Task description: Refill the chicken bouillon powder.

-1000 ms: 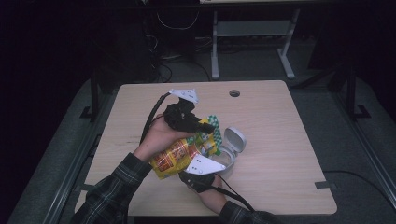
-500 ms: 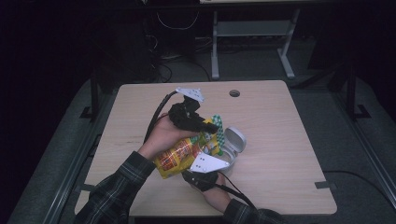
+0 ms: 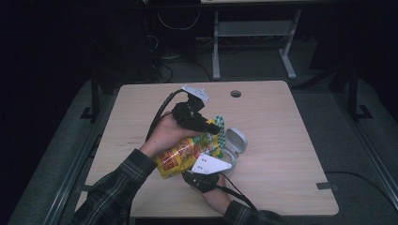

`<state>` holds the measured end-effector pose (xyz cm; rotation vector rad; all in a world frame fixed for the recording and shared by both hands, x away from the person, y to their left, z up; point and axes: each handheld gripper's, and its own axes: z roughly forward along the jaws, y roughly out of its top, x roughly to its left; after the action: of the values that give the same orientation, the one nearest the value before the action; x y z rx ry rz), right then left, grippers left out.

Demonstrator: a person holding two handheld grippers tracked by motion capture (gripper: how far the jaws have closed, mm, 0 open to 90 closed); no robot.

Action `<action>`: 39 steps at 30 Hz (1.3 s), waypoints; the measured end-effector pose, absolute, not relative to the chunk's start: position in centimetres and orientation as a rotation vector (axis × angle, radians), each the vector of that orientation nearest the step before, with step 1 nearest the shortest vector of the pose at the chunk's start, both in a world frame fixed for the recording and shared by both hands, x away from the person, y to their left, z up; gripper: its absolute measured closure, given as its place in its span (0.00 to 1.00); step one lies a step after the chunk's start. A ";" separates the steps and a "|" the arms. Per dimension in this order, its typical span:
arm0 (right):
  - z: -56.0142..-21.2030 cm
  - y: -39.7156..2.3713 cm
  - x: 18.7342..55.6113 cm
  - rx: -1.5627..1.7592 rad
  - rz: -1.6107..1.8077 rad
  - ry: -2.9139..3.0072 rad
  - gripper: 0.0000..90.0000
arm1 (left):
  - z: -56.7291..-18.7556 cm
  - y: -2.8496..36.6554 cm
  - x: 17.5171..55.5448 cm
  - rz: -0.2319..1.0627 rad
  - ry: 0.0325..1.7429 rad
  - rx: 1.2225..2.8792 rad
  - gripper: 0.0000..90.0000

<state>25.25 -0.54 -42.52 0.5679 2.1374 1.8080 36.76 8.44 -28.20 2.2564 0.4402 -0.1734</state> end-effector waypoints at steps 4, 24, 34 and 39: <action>-42.5 -0.6 25.2 0.572 1.812 2.131 1.00 | -28.2 8.2 36.8 -0.179 0.444 2.274 1.00; -42.7 -0.6 25.3 0.578 1.815 2.133 1.00 | -28.7 8.0 37.2 -0.185 0.445 2.292 1.00; -42.8 -0.6 25.4 0.573 1.827 2.136 1.00 | -28.8 8.1 37.3 -0.196 0.463 2.286 0.99; -42.8 -0.7 25.4 0.574 1.836 2.138 1.00 | -28.7 8.1 37.1 -0.182 0.472 2.281 0.99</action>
<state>25.43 -0.67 -42.81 0.5744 2.1377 1.8362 37.10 8.11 -28.74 2.2805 0.4718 -0.1816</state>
